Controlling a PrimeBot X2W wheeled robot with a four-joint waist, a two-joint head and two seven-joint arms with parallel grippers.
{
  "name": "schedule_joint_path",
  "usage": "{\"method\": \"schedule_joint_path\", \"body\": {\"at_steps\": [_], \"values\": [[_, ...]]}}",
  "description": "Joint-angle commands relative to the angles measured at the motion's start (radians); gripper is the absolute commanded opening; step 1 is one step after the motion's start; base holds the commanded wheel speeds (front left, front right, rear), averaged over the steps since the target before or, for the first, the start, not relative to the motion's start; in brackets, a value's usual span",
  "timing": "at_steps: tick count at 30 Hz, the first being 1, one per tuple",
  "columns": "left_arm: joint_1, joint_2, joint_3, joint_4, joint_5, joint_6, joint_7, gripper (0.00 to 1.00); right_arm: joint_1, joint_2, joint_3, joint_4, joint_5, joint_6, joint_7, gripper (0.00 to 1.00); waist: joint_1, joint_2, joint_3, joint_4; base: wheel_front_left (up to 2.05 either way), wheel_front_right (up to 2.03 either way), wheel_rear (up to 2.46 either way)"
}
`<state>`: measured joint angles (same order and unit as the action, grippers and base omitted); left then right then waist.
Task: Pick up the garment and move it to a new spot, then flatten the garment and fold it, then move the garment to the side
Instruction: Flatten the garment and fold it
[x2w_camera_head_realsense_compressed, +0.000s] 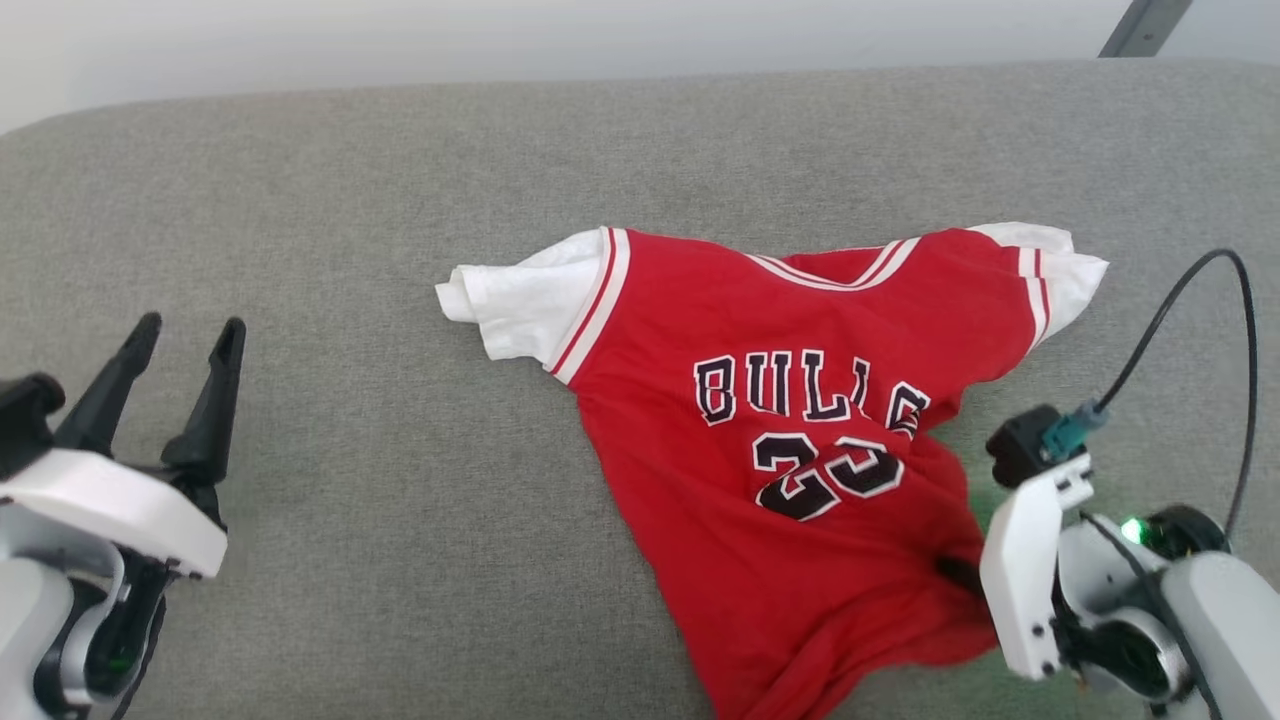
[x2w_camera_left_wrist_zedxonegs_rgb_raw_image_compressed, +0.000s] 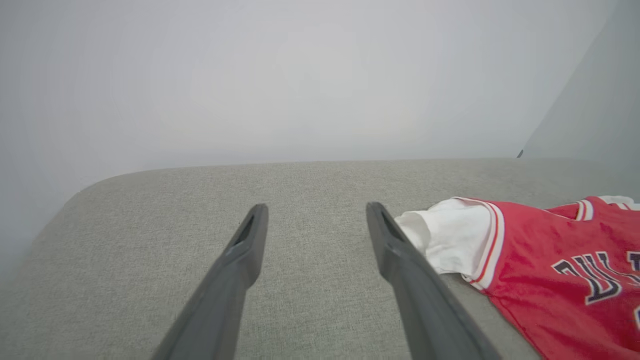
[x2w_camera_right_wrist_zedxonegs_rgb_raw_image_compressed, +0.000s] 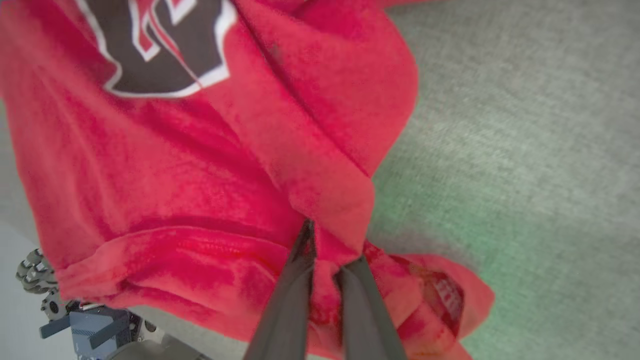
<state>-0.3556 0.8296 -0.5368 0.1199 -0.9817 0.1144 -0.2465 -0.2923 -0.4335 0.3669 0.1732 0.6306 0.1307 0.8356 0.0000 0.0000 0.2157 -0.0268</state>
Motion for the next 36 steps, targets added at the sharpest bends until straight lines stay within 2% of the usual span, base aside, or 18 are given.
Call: {"method": "schedule_joint_path", "body": {"at_steps": [1, 6, 11, 17, 22, 23, 24, 25, 26, 27, 32, 36], "values": [[0.033, 0.006, 0.019, -0.015, 0.006, 0.009, -0.01, 1.0, 0.037, -0.016, 0.009, -0.032, 0.026, 0.0, 0.031, 0.0, 0.0, 0.0, -0.004, -0.004, 0.0, 0.0, 0.0], [0.109, 0.005, 0.082, -0.047, 0.009, 0.019, -0.019, 1.0, 0.112, -0.062, -0.019, -0.167, 0.08, 0.0, 0.11, 0.0, 0.0, 0.0, -0.011, -0.013, 0.0, 0.0, 0.0], [0.167, -0.008, 0.145, -0.077, 0.024, 0.021, -0.02, 1.0, 0.222, -0.08, -0.066, -0.288, 0.102, 0.0, 0.211, 0.0, 0.0, 0.0, -0.014, -0.02, 0.0, 0.0, 0.0], [0.209, -0.027, 0.197, -0.096, 0.047, 0.008, -0.02, 1.0, 0.347, -0.056, -0.12, -0.388, 0.106, 0.0, 0.314, 0.0, 0.0, 0.0, -0.014, -0.022, 0.0, 0.0, 0.0], [0.222, -0.036, 0.213, -0.098, 0.056, -0.005, -0.02, 1.0, 0.395, -0.027, -0.137, -0.413, 0.084, 0.0, 0.345, 0.0, 0.0, 0.0, -0.014, -0.023, 0.0, 0.0, 0.0], [0.226, -0.037, 0.216, -0.098, 0.057, -0.01, -0.02, 1.0, 0.393, -0.017, -0.142, -0.415, 0.078, 0.0, 0.334, 0.13, 0.0, 0.0, -0.013, -0.024, 0.0, 0.0, 0.0], [0.23, -0.038, 0.216, -0.097, 0.059, -0.013, -0.02, 1.0, 0.393, -0.007, -0.148, -0.411, 0.07, 0.0, 0.325, 0.2, 0.0, 0.0, -0.013, -0.025, 0.0, 0.0, 0.0], [0.232, -0.039, 0.214, -0.095, 0.06, -0.017, -0.02, 1.0, 0.388, -0.006, -0.145, -0.413, 0.059, 0.0, 0.317, 0.39, 0.0, 0.0, -0.013, -0.026, 0.0, 0.0, 0.0], [0.231, -0.04, 0.211, -0.097, 0.058, -0.024, -0.02, 1.0, 0.381, -0.002, -0.143, -0.416, 0.052, 0.0, 0.308, 0.86, 0.0, 0.0, -0.013, -0.028, 0.0, 0.0, 0.0], [0.229, -0.041, 0.207, -0.099, 0.054, -0.032, -0.019, 1.0, 0.378, 0.008, -0.148, -0.416, 0.051, 0.0, 0.298, 1.0, 0.0, 0.0, -0.012, -0.029, 0.0, 0.0, 0.0], [0.189, -0.03, 0.185, -0.1, 0.055, -0.056, 0.024, 1.0, 0.351, 0.029, -0.187, -0.439, 0.042, 0.0, 0.258, 1.0, 0.0, 0.0, -0.012, -0.037, 0.0, 0.0, 0.0], [0.148, -0.026, 0.15, -0.098, 0.04, -0.072, 0.108, 1.0, 0.316, 0.05, -0.231, -0.473, 0.034, 0.0, 0.209, 1.0, 0.0, 0.0, -0.016, -0.05, 0.0, 0.0, 0.0]]}}
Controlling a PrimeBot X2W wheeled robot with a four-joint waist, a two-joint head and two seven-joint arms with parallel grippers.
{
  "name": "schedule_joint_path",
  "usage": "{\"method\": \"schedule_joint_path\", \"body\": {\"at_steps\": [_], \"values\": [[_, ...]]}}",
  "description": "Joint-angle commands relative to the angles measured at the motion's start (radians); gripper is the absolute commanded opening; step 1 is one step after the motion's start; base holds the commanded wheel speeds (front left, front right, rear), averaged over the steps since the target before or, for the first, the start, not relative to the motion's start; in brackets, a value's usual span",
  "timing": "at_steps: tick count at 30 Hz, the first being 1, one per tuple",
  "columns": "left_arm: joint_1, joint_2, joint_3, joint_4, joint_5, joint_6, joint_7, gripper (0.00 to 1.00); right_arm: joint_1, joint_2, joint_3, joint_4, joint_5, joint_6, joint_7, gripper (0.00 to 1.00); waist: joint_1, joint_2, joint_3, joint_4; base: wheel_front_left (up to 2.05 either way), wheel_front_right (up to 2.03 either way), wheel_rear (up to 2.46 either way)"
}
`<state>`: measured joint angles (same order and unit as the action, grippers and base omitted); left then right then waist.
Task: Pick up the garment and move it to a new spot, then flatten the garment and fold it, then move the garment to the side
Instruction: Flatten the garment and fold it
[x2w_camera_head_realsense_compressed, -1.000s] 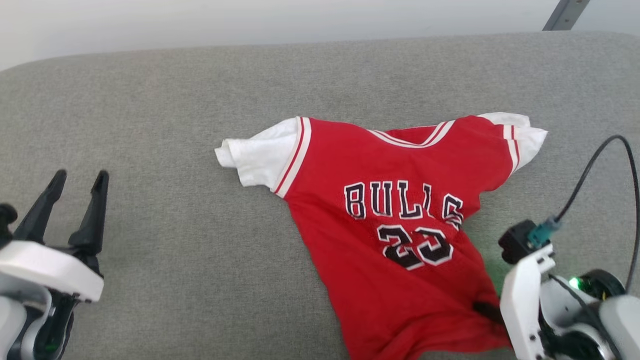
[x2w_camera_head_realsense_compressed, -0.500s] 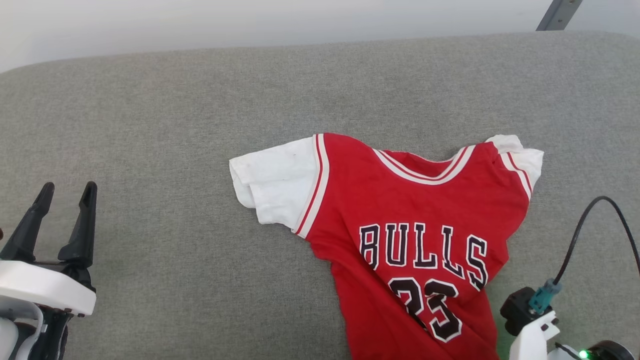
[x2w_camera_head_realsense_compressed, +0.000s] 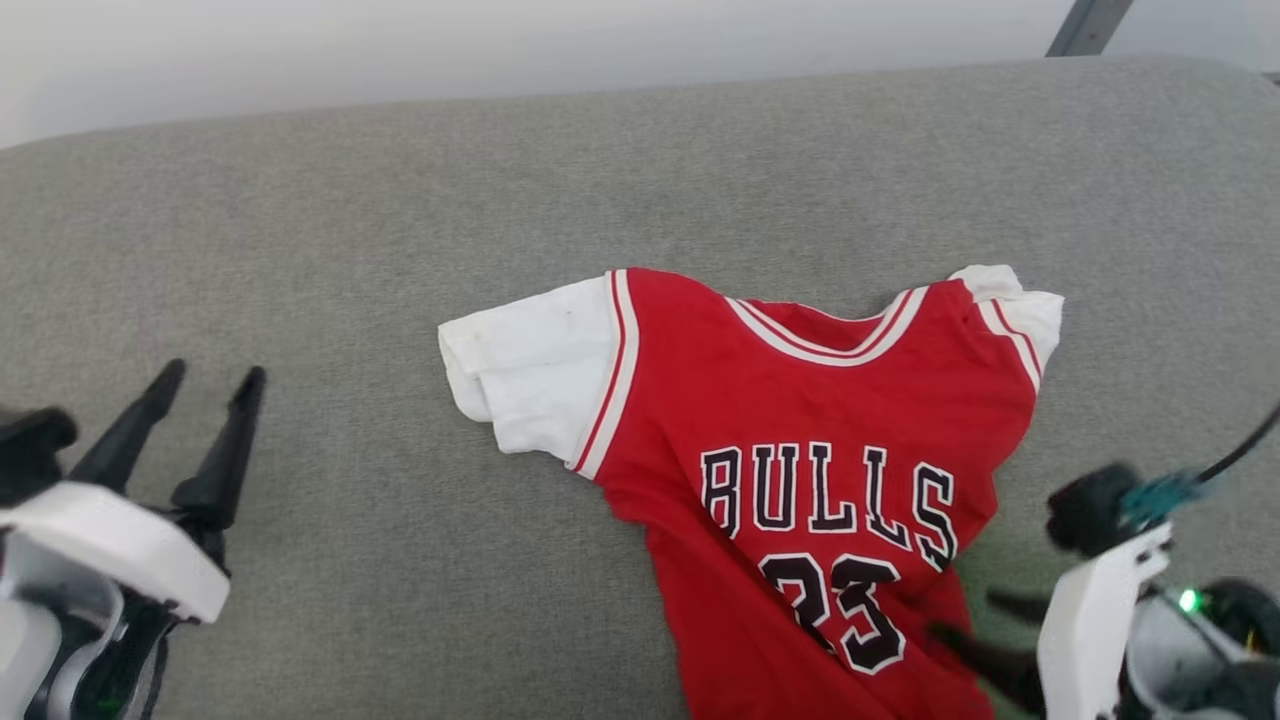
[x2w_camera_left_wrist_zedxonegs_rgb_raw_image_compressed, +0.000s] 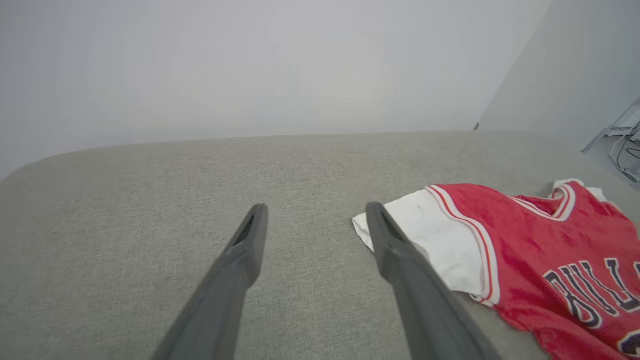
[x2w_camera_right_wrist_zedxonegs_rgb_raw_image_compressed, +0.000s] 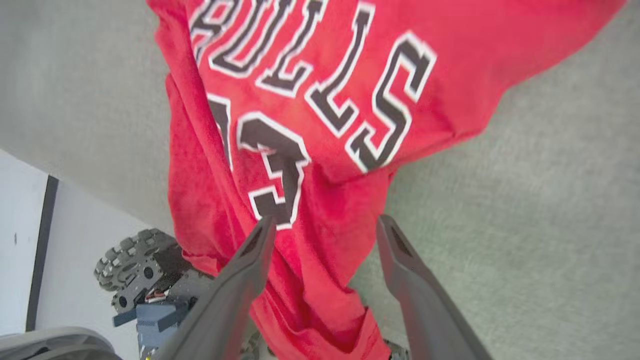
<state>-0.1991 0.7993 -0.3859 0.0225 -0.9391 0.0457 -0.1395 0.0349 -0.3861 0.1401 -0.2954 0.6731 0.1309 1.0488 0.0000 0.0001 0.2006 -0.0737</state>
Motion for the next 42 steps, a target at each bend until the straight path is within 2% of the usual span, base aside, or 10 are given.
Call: {"method": "schedule_joint_path", "body": {"at_steps": [1, 10, 11, 21, 26, 32, 37, 42], "values": [[-0.028, 0.007, -0.012, -0.002, -0.001, -0.008, 0.026, 1.0, -0.02, 0.008, -0.012, -0.013, -0.011, 0.0, -0.019, 1.0, 0.0, -0.0001, -0.002, -0.007, 0.0, 0.0, 0.0], [-0.237, -0.007, -0.105, 0.031, -0.017, -0.072, 0.271, 1.0, -0.148, 0.065, -0.063, -0.013, -0.078, 0.0, -0.211, 1.0, 0.0, -0.0001, -0.002, -0.055, 0.0, 0.0, 0.0], [-0.289, -0.018, -0.13, 0.047, -0.011, -0.084, 0.329, 1.0, -0.182, 0.07, -0.061, 0.006, -0.106, 0.0, -0.27, 1.0, 0.0, -0.0001, 0.001, -0.07, 0.0, 0.0, 0.0], [-0.515, -0.073, -0.251, 0.203, 0.003, -0.136, 0.591, 1.0, -0.34, 0.107, -0.066, 0.158, -0.255, 0.0, -0.645, 1.0, 0.0, -0.0001, 0.048, -0.144, 0.0, 0.0, 0.0], [-0.581, -0.092, -0.281, 0.305, 0.001, -0.131, 0.692, 1.0, -0.397, 0.129, -0.061, 0.25, -0.29, 0.0, -0.794, 1.0, 0.0, -0.0001, 0.077, -0.183, 0.0, 0.0, 0.0], [-0.62, -0.095, -0.304, 0.42, -0.001, -0.104, 0.783, 1.0, -0.433, 0.144, -0.056, 0.327, -0.297, 0.0, -0.873, 1.0, 0.0, -0.0001, 0.106, -0.206, 0.0, 0.0, 0.0], [-0.644, -0.11, -0.323, 0.529, 0.007, -0.079, 0.844, 1.0, -0.452, 0.152, -0.053, 0.377, -0.279, 0.0, -0.898, 1.0, 0.0, -0.0001, 0.125, -0.214, 0.0, 0.0, 0.0], [-0.642, -0.157, -0.328, 0.624, -0.032, -0.039, 0.925, 1.0, -0.459, 0.139, -0.043, 0.399, -0.265, 0.0, -0.879, 1.0, 0.0, -0.0001, 0.137, -0.215, 0.0, 0.0, 0.0]]}}
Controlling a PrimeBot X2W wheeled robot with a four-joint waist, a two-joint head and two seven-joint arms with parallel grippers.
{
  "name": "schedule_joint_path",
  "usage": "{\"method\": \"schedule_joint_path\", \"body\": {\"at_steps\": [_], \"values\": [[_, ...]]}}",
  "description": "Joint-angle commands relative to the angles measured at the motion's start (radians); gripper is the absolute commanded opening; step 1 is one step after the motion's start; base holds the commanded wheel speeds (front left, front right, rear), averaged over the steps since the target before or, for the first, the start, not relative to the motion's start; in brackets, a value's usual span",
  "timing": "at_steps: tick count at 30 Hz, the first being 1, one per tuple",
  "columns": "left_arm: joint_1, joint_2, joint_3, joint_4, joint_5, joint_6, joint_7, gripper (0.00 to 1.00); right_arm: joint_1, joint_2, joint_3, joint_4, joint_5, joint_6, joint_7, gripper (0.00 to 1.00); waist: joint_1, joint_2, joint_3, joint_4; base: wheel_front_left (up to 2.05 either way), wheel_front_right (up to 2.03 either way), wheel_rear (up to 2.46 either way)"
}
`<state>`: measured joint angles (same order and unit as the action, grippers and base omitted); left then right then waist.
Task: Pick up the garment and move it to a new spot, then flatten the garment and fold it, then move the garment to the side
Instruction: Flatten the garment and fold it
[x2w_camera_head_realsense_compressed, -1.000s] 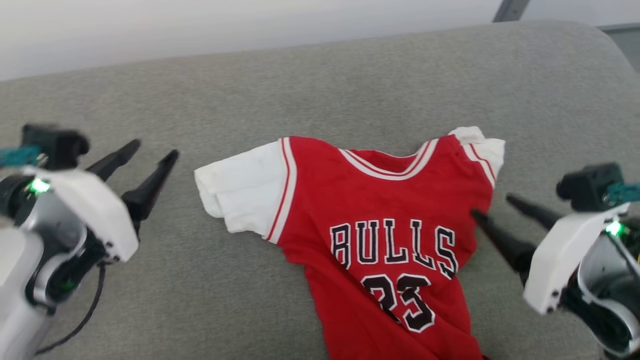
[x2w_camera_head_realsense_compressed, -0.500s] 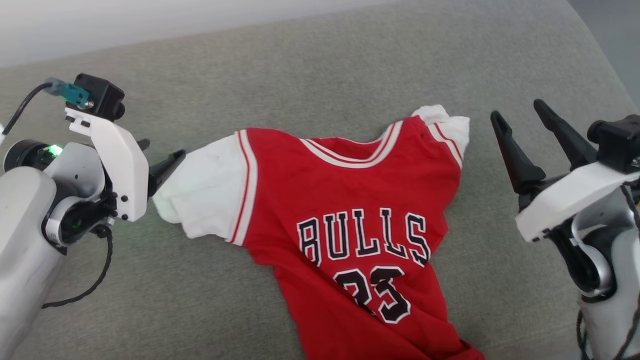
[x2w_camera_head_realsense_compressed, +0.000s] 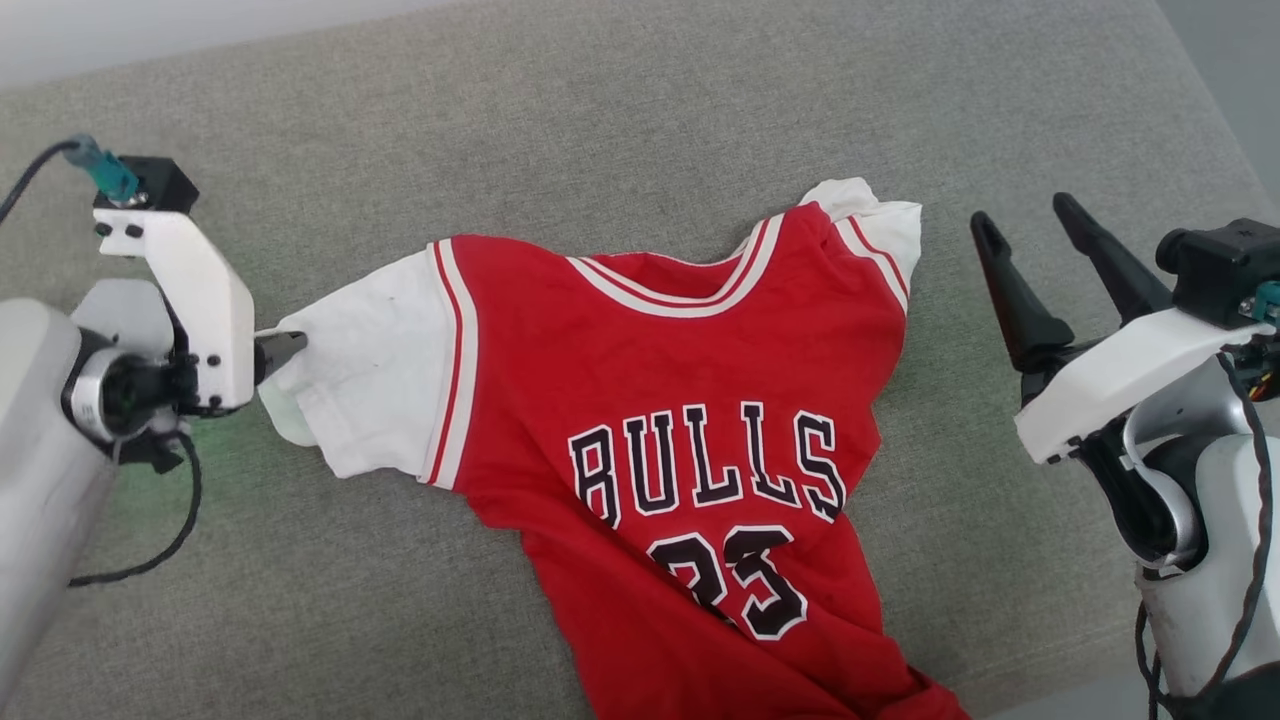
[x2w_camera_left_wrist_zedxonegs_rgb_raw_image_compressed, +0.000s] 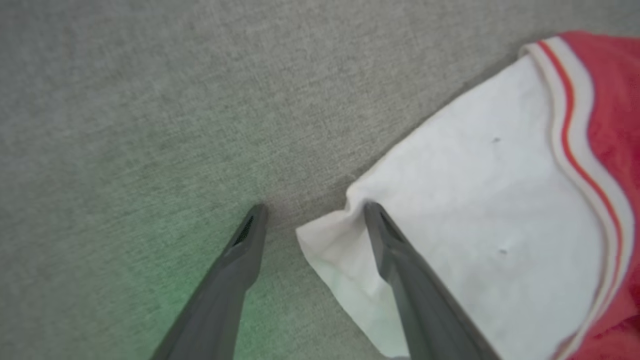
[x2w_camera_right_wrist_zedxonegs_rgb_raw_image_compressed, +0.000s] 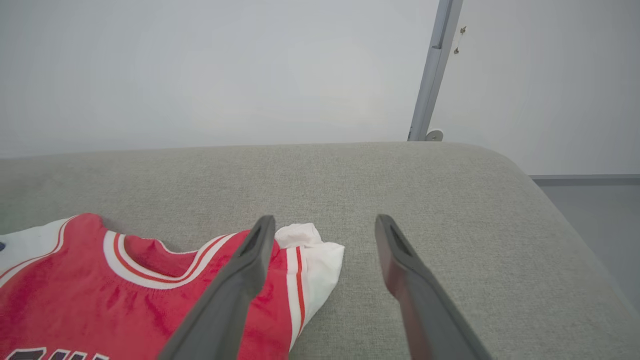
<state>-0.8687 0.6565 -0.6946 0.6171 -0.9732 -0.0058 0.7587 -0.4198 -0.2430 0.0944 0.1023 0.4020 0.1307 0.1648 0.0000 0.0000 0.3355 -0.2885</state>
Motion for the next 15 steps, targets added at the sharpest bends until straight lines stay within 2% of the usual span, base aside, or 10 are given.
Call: {"method": "schedule_joint_path", "body": {"at_steps": [1, 5, 9, 11, 15], "values": [[0.033, -0.024, -0.02, 0.048, -0.009, 0.03, 0.049, 1.0, -0.007, -0.005, 0.003, 0.006, 0.012, 0.0, 0.015, 1.0, 0.0, 0.0, 0.004, 0.001, 0.0, 0.0, 0.0], [0.052, -0.084, -0.013, 0.092, -0.073, 0.089, 0.155, 1.0, -0.022, -0.015, 0.015, 0.015, 0.026, 0.0, 0.065, 1.0, 0.0, 0.0, 0.013, 0.004, 0.0, 0.0, 0.0], [0.071, -0.125, -0.016, 0.077, -0.112, 0.115, 0.214, 1.0, -0.034, -0.031, 0.019, 0.026, 0.04, 0.0, 0.116, 1.0, 0.0, 0.0, 0.022, 0.016, 0.0, 0.0, 0.0], [0.062, -0.129, -0.013, 0.065, -0.118, 0.105, 0.206, 0.0, -0.052, -0.035, 0.021, 0.033, 0.049, 0.0, 0.134, 1.0, 0.0, 0.0, 0.028, 0.023, 0.0, 0.0, 0.0], [0.043, -0.123, -0.013, 0.057, -0.103, 0.089, 0.18, 0.0, -0.074, -0.047, 0.02, 0.061, 0.061, 0.0, 0.155, 1.0, 0.0, 0.0, 0.034, 0.042, 0.0, 0.0, 0.0]]}}
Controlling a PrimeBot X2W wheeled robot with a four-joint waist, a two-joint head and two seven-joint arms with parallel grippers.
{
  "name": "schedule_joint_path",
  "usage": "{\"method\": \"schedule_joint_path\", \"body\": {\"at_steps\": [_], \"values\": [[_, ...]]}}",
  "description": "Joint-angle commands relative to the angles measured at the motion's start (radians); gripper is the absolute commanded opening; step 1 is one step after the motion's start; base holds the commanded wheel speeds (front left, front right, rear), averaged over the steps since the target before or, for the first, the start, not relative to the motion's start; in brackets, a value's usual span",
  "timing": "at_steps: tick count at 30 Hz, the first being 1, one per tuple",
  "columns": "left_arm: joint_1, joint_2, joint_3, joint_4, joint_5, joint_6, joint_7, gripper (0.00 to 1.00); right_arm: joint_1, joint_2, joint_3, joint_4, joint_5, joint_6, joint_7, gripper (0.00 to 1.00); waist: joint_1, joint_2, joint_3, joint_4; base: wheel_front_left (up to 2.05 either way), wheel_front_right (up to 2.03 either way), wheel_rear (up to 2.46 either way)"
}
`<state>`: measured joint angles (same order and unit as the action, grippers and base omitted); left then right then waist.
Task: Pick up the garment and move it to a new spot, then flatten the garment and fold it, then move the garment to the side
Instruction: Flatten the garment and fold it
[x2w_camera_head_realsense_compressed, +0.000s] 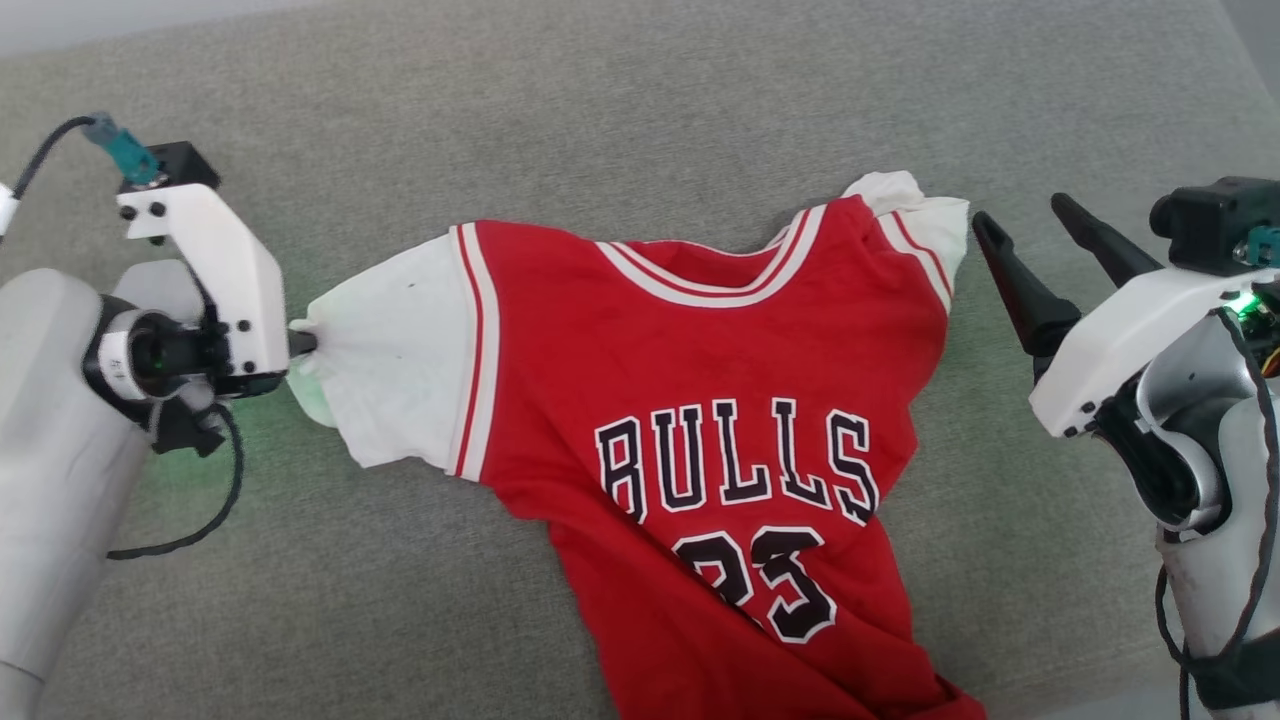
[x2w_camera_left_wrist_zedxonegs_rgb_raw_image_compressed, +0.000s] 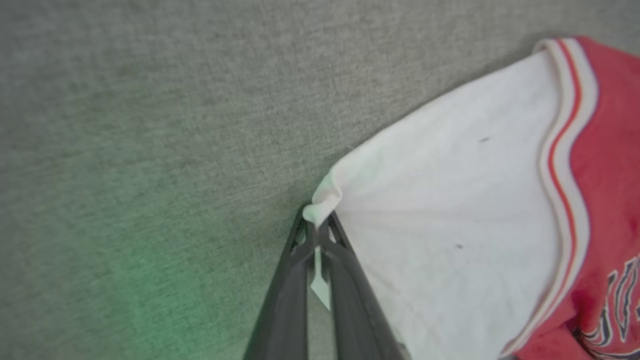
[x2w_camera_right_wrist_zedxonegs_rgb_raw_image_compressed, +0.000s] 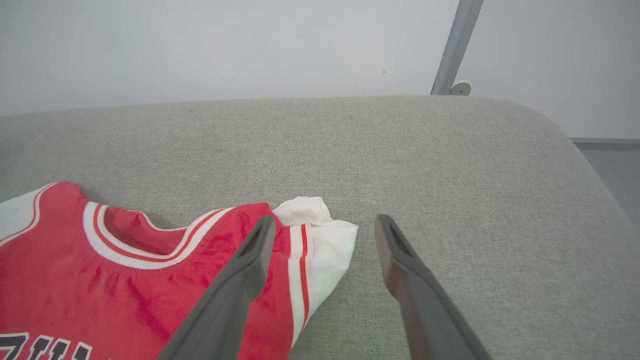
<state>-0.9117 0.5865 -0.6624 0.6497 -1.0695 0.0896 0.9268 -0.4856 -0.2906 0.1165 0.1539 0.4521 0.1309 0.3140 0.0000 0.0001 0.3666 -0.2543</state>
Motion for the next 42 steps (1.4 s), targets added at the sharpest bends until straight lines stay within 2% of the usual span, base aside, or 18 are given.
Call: {"method": "schedule_joint_path", "body": {"at_steps": [1, 5, 9, 13, 22, 29, 30, 31, 35, 42], "values": [[0.082, -0.045, -0.043, 0.025, -0.007, -0.011, 0.011, 0.0, -0.014, -0.004, -0.001, 0.015, 0.012, 0.0, 0.014, 1.0, 0.0, -0.0001, 0.004, 0.014, 0.0, 0.0, 0.0], [0.061, -0.017, -0.037, 0.026, 0.012, -0.021, -0.014, 0.0, -0.039, -0.013, 0.001, 0.047, 0.034, 0.0, 0.046, 1.0, 0.0, -0.0001, 0.007, 0.037, 0.0, 0.0, 0.0], [0.055, -0.012, -0.034, 0.024, 0.021, -0.03, -0.04, 0.0, -0.074, -0.027, 0.005, 0.103, 0.071, 0.0, 0.135, 1.0, 0.0, -0.0001, 0.012, 0.058, 0.0, 0.0, 0.0], [0.037, -0.028, -0.034, 0.021, 0.022, -0.039, -0.057, 0.0, -0.131, -0.054, 0.005, 0.178, 0.114, 0.0, 0.25, 1.0, 0.0, -0.0001, 0.023, 0.08, 0.0, 0.0, 0.0], [-0.004, -0.066, -0.038, 0.029, 0.024, -0.057, -0.074, 0.0, -0.251, -0.09, 0.031, 0.343, 0.159, 0.0, 0.423, 1.0, 0.0, -0.0001, 0.046, 0.122, 0.0, 0.0, 0.0], [-0.032, -0.098, -0.039, 0.047, 0.028, -0.071, -0.1, 0.0, -0.333, -0.057, 0.039, 0.552, 0.183, 0.0, 0.511, 1.0, 0.0, -0.0001, 0.061, 0.151, 0.0, 0.0, 0.0], [-0.036, -0.103, -0.04, 0.05, 0.028, -0.075, -0.104, 0.0, -0.339, -0.051, 0.046, 0.578, 0.19, 0.0, 0.53, 0.44, 0.0, -0.0001, 0.061, 0.155, 0.0, 0.0, 0.0], [-0.036, -0.107, -0.041, 0.055, 0.028, -0.079, -0.105, 0.0, -0.344, -0.047, 0.053, 0.599, 0.193, 0.0, 0.544, 0.0, 0.0, -0.0001, 0.06, 0.158, 0.0, 0.0, 0.0], [-0.033, -0.114, -0.043, 0.069, 0.031, -0.093, -0.122, 0.0, -0.372, -0.069, 0.074, 0.615, 0.198, -0.001, 0.542, 0.0, 0.0, -0.0001, 0.039, 0.176, 0.0, 0.0, 0.0], [-0.072, -0.104, -0.02, 0.056, 0.03, -0.108, -0.163, 0.0, -0.419, -0.106, 0.11, 0.504, 0.232, 0.0, 0.49, 0.0, 0.0, -0.0001, -0.039, 0.189, 0.0, 0.0, 0.0]]}}
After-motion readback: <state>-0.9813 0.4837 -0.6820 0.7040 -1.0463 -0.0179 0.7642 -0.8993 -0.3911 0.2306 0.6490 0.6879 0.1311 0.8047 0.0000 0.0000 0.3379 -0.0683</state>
